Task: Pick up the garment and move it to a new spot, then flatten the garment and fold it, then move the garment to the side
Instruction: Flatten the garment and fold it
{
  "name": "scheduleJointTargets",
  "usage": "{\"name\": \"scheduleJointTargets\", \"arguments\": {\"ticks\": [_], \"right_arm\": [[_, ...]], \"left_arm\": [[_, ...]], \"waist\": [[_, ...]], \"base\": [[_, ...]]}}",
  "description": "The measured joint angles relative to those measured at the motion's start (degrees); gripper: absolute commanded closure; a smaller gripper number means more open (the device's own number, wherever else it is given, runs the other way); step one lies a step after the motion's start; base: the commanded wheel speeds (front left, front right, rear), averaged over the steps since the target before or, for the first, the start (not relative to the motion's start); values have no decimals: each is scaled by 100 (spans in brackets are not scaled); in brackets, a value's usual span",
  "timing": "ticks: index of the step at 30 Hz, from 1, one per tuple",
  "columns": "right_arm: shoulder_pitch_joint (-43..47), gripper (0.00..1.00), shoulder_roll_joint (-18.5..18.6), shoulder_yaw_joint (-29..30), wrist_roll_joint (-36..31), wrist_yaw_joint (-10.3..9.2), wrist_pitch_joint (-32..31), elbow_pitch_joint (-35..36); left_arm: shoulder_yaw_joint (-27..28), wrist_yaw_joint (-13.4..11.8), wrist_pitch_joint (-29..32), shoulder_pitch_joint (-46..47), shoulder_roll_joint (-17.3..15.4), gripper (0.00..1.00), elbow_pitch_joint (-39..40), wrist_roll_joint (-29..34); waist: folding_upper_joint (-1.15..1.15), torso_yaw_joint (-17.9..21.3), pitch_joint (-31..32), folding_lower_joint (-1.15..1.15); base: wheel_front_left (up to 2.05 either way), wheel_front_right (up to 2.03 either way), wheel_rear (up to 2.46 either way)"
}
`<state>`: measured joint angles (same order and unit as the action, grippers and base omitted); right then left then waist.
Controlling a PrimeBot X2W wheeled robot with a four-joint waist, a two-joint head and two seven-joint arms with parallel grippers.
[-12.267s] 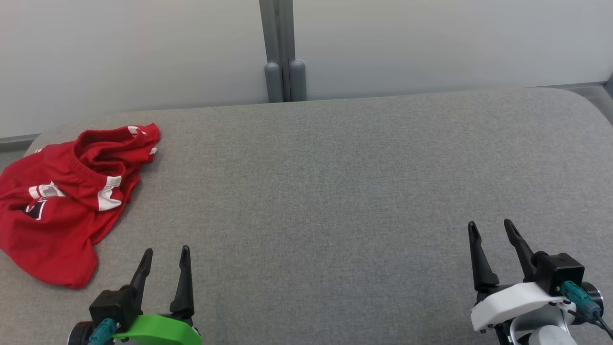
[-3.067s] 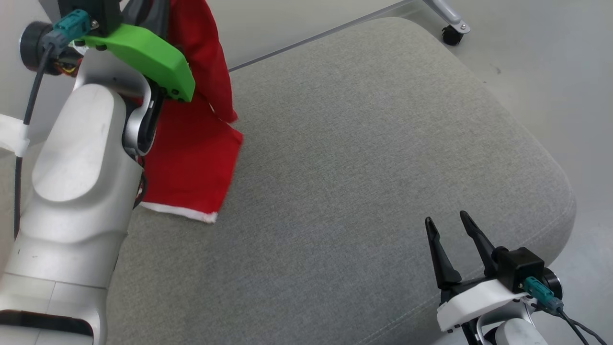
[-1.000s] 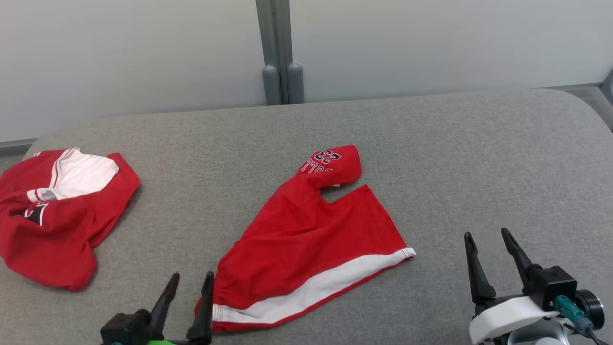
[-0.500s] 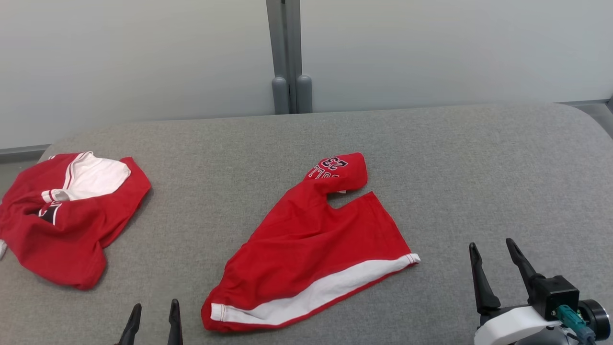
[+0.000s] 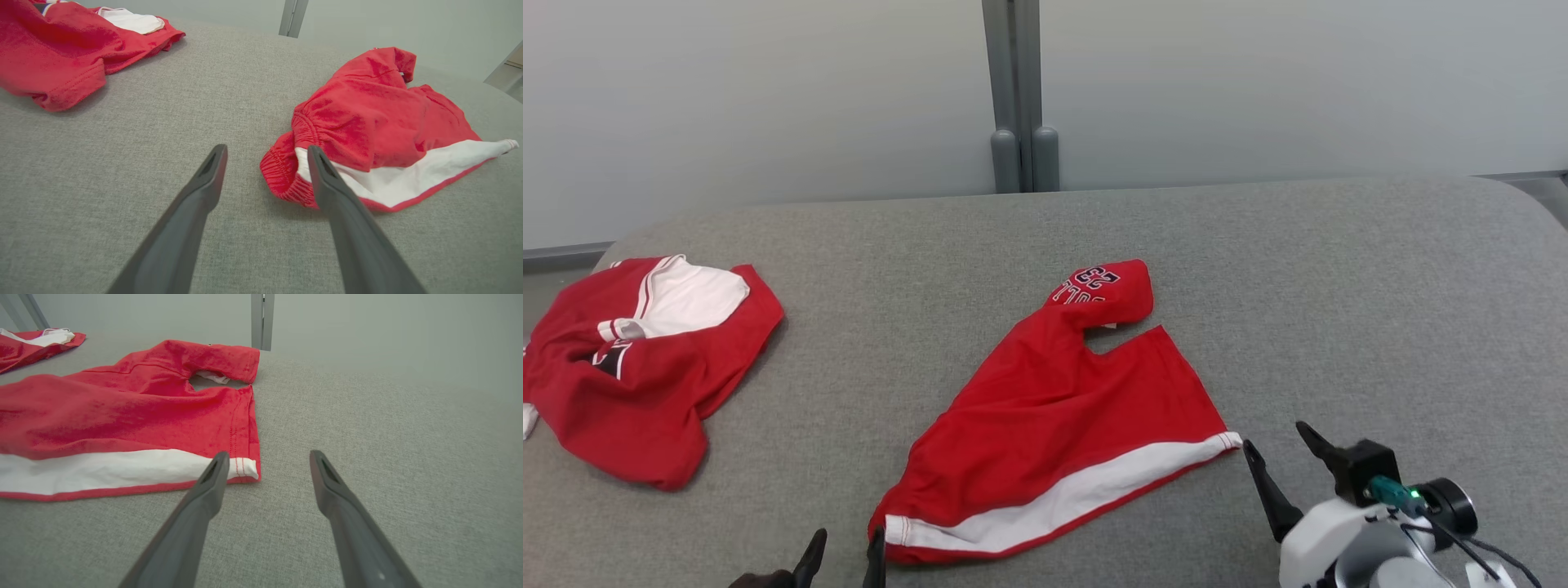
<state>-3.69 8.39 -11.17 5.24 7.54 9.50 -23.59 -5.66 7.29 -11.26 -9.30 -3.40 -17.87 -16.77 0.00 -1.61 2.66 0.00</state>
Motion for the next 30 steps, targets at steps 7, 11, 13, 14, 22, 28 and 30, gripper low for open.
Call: {"name": "scheduleJointTargets", "arguments": {"ticks": [7, 11, 13, 14, 22, 28, 30], "right_arm": [[-877, 0, 229, -956, 460, 0, -1124, -657], [-1115, 0, 365, -1178, 575, 0, -1393, -855], [-1177, 0, 377, -1251, 583, 0, -1394, -914], [-1211, 0, 390, -1308, 614, 0, -1399, -935], [-1453, 0, 476, -1668, 823, 0, -1497, -1105], [-1584, 0, 461, -1855, 918, 0, -1486, -1203], [-1600, 0, 461, -1908, 934, 0, -1449, -1233]], "left_arm": [[-282, 9, 833, 235, -118, 0, -27, -230], [-427, 10, 1057, 285, -164, 0, 42, -410], [-498, 10, 1128, 289, -200, 0, 88, -524], [-543, 10, 1185, 289, -226, 0, 100, -543], [-732, 11, 1418, 393, -401, 0, 190, -787], [-748, 11, 1451, 493, -432, 0, 165, -816], [-758, 11, 1470, 526, -441, 0, 154, -817]], "waist": [[0, -22, -125, 0], [0, -51, -196, 0], [0, -62, -225, 0], [0, -66, -242, 0], [0, -77, -377, 0], [0, -52, -455, 0], [0, -45, -477, 0]], "base": [[0, 0, 0], [0, 0, 0], [0, 0, 0], [0, 0, 0], [0, 0, 0], [0, 0, 0], [0, 0, 0]]}}
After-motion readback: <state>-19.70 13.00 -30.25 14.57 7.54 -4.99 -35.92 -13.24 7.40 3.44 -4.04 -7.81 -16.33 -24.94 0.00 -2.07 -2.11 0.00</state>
